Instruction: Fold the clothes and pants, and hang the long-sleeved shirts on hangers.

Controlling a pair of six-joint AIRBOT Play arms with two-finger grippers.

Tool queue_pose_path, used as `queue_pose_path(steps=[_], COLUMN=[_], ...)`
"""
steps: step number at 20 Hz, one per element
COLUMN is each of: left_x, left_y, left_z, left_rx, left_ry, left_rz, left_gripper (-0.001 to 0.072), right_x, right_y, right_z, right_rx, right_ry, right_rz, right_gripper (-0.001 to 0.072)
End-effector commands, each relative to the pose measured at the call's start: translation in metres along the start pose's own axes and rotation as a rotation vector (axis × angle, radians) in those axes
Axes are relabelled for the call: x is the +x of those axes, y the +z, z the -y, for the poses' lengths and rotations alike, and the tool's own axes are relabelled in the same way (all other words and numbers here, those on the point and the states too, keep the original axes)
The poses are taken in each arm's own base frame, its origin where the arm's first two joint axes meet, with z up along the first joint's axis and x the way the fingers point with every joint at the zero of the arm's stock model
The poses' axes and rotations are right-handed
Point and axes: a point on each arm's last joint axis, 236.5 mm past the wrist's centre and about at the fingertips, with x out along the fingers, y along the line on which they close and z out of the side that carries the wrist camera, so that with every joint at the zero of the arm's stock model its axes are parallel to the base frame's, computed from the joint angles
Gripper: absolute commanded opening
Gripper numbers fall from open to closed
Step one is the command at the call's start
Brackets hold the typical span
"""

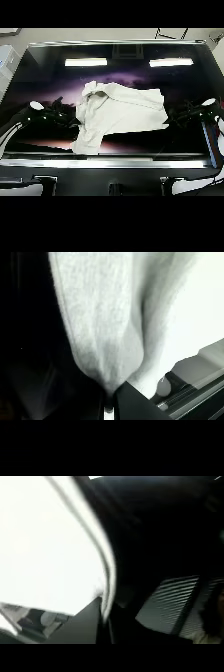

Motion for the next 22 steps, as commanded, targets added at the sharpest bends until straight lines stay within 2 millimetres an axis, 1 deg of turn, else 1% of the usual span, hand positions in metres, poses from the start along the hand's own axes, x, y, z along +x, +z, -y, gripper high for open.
queue_pose_path(steps=[1, 2, 3, 4, 5, 6, 7, 8, 9, 10, 11, 12, 14, 16, 17, 18, 19, 20, 21, 22], left_x=[-0.048, -0.079, -0.119, -0.171, -0.226, -0.292, -0.352, -0.412, -0.459, -0.497, -0.52, -0.535, -0.557, -0.583, -0.595, -0.602, -0.607, -0.607, -0.606, -0.603], left_y=[0.033, 0.05, 0.067, 0.08, 0.085, 0.079, 0.064, 0.04, 0.014, -0.017, -0.044, -0.073, -0.121, -0.162, -0.18, -0.194, -0.203, -0.206, -0.206, -0.201], left_z=[0.028, 0.047, 0.071, 0.102, 0.134, 0.173, 0.207, 0.238, 0.258, 0.275, 0.288, 0.302, 0.326, 0.346, 0.353, 0.358, 0.361, 0.362, 0.362, 0.36], left_rx=[0.074, 0.124, 0.186, 0.264, 0.348, 0.447, 0.537, 0.627, 0.693, 0.748, 0.78, 0.805, 0.862, 0.903, 0.918, 0.929, 0.937, 0.936, 0.925, 0.922], left_ry=[-0.029, -0.041, -0.053, -0.064, -0.07, -0.072, -0.065, -0.036, 0.016, 0.071, 0.095, 0.093, 0.068, 0.033, 0.013, -0.001, -0.011, -0.018, -0.03, -0.023], left_rz=[0.136, 0.225, 0.331, 0.463, 0.597, 0.754, 0.903, 1.064, 1.201, 1.323, 1.405, 1.473, 1.603, 1.755, 1.825, 1.873, 1.902, 1.907, 1.899, 1.883], left_gripper=[0.0025, 0.0025, 0.0025, 0.0025, 0.0026, 0.0026, 0.0027, 0.0027, 0.0027, 0.0027, 0.0027, 0.0027, 0.0027, 0.0026, 0.0025, 0.0024, 0.0024, 0.0024, 0.0024, 0.0023], right_x=[-0.041, -0.069, -0.105, -0.149, -0.195, -0.245, -0.302, -0.356, -0.395, -0.424, -0.44, -0.449, -0.466, -0.484, -0.493, -0.503, -0.511, -0.518, -0.522, -0.521], right_y=[0.003, 0.014, 0.024, 0.031, 0.033, 0.028, 0.015, -0.008, -0.036, -0.069, -0.1, -0.127, -0.178, -0.216, -0.232, -0.247, -0.258, -0.267, -0.269, -0.266], right_z=[-0.047, -0.068, -0.098, -0.132, -0.164, -0.196, -0.229, -0.259, -0.281, -0.299, -0.31, -0.318, -0.331, -0.342, -0.346, -0.35, -0.353, -0.356, -0.356, -0.355], right_rx=[-0.143, -0.203, -0.28, -0.367, -0.45, -0.533, -0.604, -0.645, -0.67, -0.703, -0.739, -0.77, -0.819, -0.856, -0.869, -0.881, -0.888, -0.892, -0.891, -0.877], right_ry=[0.038, 0.038, 0.048, 0.055, 0.045, 0.029, 0.01, 0.007, 0.026, 0.041, 0.047, 0.051, 0.069, 0.09, 0.104, 0.12, 0.134, 0.147, 0.154, 0.154], right_rz=[0.031, 0.118, 0.235, 0.373, 0.519, 0.686, 0.883, 1.076, 1.218, 1.329, 1.394, 1.436, 1.528, 1.632, 1.683, 1.735, 1.78, 1.819, 1.835, 1.828], right_gripper=[0.004, 0.004, 0.0039, 0.0039, 0.0039, 0.004, 0.004, 0.004, 0.004, 0.004, 0.004, 0.004, 0.004, 0.004, 0.004, 0.004, 0.004, 0.004, 0.004, 0.004])
